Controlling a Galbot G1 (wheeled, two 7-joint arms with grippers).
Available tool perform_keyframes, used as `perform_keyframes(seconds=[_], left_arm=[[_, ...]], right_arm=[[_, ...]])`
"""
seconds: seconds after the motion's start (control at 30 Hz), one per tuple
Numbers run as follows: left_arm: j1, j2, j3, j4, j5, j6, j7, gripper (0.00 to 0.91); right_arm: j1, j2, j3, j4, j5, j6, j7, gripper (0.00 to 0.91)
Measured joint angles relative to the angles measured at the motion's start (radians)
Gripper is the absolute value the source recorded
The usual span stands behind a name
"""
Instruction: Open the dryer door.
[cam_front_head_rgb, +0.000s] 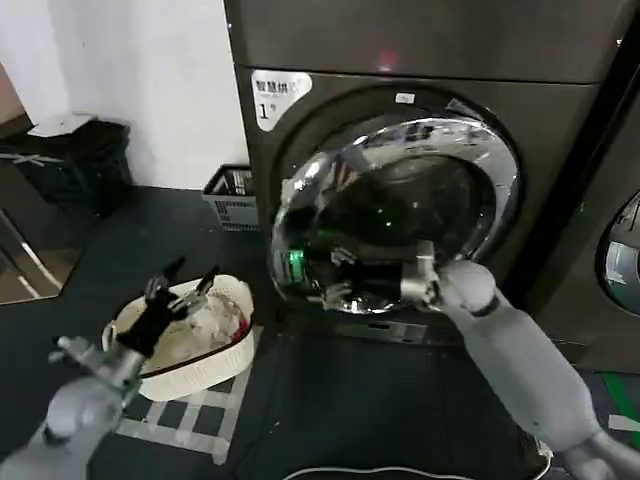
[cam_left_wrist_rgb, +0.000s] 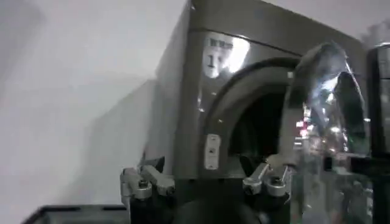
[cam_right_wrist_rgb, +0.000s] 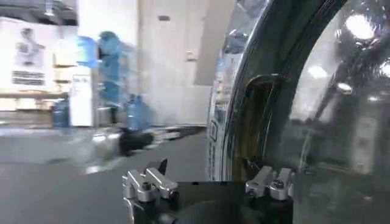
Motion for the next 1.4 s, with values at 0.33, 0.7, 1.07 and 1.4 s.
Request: perform_keyframes(seconds=[0.33, 0.7, 1.07, 1.4], left_arm=[[-0.307, -0.006, 0.265, 0.165, -0.132, 0.051, 0.09, 0.907], [-0.544, -0.119, 0.499, 0.28, -0.175, 0.118, 0.232, 0.907], [-0.652, -0.189, 0.683, 0.279, -0.148, 0.141, 0.351, 0.907], [-0.657, -0.183, 0.804, 0.203, -0.128, 0.142, 0.375, 0.907]], right_arm=[[-0.18, -0.099, 0.156, 0.104, -0.009, 0.061, -0.176, 0.907], [-0.449, -0.136, 0.548, 0.087, -0.01, 0.104, -0.262, 0.907], [-0.633, -0.082, 0.987, -0.013, -0.114, 0.119, -0.119, 0.907], [-0.734, 0.019, 1.337, 0.033, -0.127, 0.101, 0.21, 0.907]])
